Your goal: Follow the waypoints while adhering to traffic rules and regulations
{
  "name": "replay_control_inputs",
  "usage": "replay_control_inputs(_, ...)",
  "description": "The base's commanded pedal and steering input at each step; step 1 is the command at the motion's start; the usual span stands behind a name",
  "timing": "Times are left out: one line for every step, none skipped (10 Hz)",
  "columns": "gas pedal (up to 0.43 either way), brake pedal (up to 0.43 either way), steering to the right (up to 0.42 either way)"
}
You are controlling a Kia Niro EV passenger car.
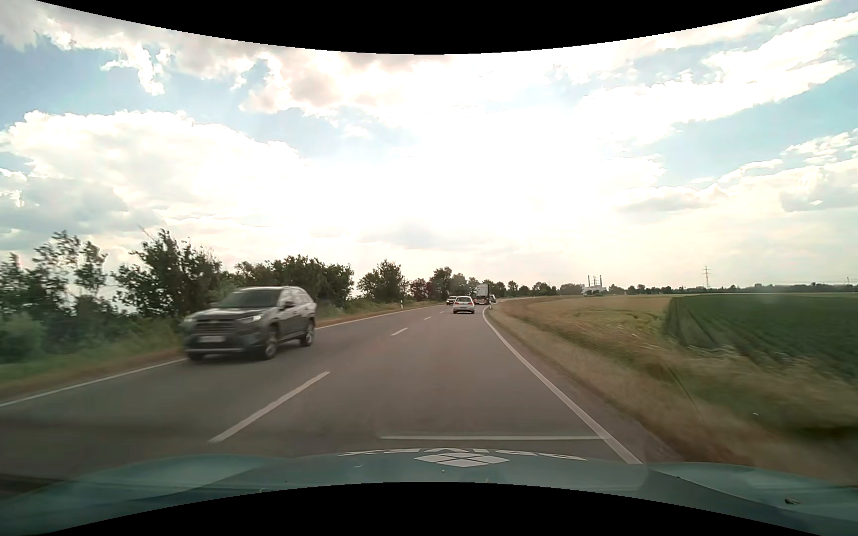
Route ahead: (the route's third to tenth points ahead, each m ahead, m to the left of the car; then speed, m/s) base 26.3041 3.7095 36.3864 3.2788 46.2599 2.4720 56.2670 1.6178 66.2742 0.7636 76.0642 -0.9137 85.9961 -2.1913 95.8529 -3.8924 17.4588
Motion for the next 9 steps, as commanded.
replay_control_inputs(0.220,0.000,0.008)
replay_control_inputs(0.220,0.000,0.008)
replay_control_inputs(0.220,0.000,0.008)
replay_control_inputs(0.220,0.000,0.008)
replay_control_inputs(0.220,0.000,0.008)
replay_control_inputs(0.220,0.000,0.008)
replay_control_inputs(0.220,0.000,0.008)
replay_control_inputs(0.228,0.000,0.008)
replay_control_inputs(0.228,0.000,0.008)
